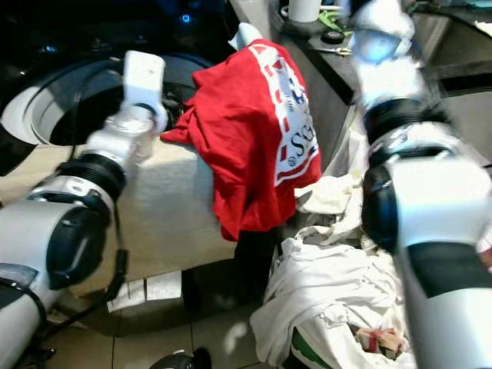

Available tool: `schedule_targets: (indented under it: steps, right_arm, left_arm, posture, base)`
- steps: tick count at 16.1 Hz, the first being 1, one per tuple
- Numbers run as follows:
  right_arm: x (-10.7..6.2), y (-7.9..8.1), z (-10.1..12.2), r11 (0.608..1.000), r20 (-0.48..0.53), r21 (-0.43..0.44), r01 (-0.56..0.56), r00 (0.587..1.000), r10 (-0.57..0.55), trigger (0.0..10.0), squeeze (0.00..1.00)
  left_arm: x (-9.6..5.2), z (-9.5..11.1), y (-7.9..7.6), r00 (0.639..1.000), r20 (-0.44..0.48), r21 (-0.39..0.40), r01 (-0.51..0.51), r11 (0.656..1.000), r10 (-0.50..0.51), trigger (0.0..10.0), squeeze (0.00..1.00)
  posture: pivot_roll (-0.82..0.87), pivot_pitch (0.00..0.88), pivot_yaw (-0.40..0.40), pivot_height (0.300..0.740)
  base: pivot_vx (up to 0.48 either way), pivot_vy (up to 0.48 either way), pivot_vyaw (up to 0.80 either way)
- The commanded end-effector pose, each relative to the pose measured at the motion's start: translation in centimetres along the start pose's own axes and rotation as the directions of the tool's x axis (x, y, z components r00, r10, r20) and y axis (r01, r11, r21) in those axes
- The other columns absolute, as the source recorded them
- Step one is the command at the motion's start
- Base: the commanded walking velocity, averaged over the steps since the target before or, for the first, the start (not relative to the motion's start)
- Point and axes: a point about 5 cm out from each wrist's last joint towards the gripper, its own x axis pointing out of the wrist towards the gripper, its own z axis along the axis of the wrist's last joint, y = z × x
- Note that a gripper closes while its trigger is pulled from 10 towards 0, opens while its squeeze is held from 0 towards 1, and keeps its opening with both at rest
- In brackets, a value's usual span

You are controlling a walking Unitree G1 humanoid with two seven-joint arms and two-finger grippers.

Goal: Clothes washing

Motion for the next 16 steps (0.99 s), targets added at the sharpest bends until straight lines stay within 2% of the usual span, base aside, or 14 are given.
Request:
schedule_targets:
  steps: [1,3,4,6,7,9,10,11,13,15,16]
  right_arm:
    - [-0.4,0.3,0.2,0.999,0.069,0.054,0.0,0.998,-0.004,10.0,0.0]
    - [-1.8,1.5,-0.6,0.995,0.107,0.092,-0.025,0.994,0.015,10.0,0.0]
    - [-2.6,2.3,-1.0,0.996,0.137,0.079,-0.052,0.99,0.041,10.0,0.0]
    - [-4.8,4.0,-1.6,0.985,0.193,0.153,-0.078,0.98,0.048,10.0,0.0]
    - [-6.1,4.9,-1.8,0.982,0.215,0.164,-0.099,0.975,0.062,10.0,0.0]
    - [-8.2,5.5,-2.3,0.976,0.202,0.196,-0.094,0.978,0.054,10.0,0.0]
    - [-8.8,5.3,-2.4,0.976,0.195,0.207,-0.073,0.98,0.032,10.0,0.0]
    - [-10.8,4.3,-2.3,0.975,0.176,0.221,-0.006,0.984,-0.034,10.0,0.0]
    - [-12.7,3.2,-2.1,0.977,0.15,0.21,0.045,0.986,-0.078,10.0,0.0]
    - [-13.5,2.7,-1.5,0.978,0.145,0.194,0.072,0.984,-0.101,10.0,0.0]
    - [-14.2,2.5,-0.4,0.979,0.149,0.187,0.078,0.983,-0.107,10.0,0.0]
  left_arm:
    - [0.2,2.5,2.1,0.994,0.084,-0.058,-0.059,0.997,0.064,10.0,0.0]
    - [0.0,5.0,4.2,0.976,0.18,-0.134,-0.098,0.986,0.122,10.0,0.0]
    - [-0.1,6.4,5.1,0.959,0.243,-0.13,-0.117,0.985,0.146,10.0,0.0]
    - [-0.8,8.7,7.1,0.911,0.363,-0.178,-0.139,0.974,0.197,10.0,0.0]
    - [-1.0,9.3,7.6,0.893,0.406,-0.187,-0.127,0.974,0.194,10.0,0.0]
    - [-1.3,9.6,8.3,0.883,0.445,-0.159,-0.085,0.984,0.148,10.0,0.0]
    - [-1.4,9.6,8.5,0.877,0.465,-0.142,-0.063,0.988,0.122,10.0,0.0]
    - [-2.0,9.5,8.9,0.855,0.518,-0.068,0.007,0.998,0.029,10.0,0.0]
    - [-3.2,9.2,9.4,0.824,0.565,-0.009,0.069,0.998,-0.051,10.0,0.0]
    - [-4.1,9.0,10.2,0.811,0.58,0.025,0.079,0.997,-0.079,10.0,0.0]
    - [-5.3,8.5,11.5,0.812,0.576,0.051,0.081,0.995,-0.095,10.0,0.0]
  posture:
    - [0.0,0.0,0.062,0.74]
    - [-0.01,0.0,0.064,0.74]
    - [-0.01,0.0,0.065,0.74]
    - [-0.02,0.0,0.062,0.74]
    - [-0.02,0.0,0.06,0.74]
    - [-0.02,0.0,0.06,0.74]
    - [-0.02,0.0,0.059,0.74]
    - [-0.02,0.0,0.062,0.74]
    - [-0.02,0.0,0.06,0.74]
    - [-0.01,0.0,0.061,0.74]
    - [0.0,0.0,0.052,0.74]
  base:
    - [0.0,0.0,0.0]
    - [0.0,0.0,0.0]
    - [0.0,0.0,0.0]
    - [0.0,0.0,0.0]
    - [0.0,0.0,0.0]
    - [0.0,0.0,0.0]
    - [0.0,0.0,0.0]
    - [0.0,0.0,0.0]
    - [0.0,0.0,0.0]
    - [0.0,0.0,0.0]
    - [0.0,0.0,0.0]
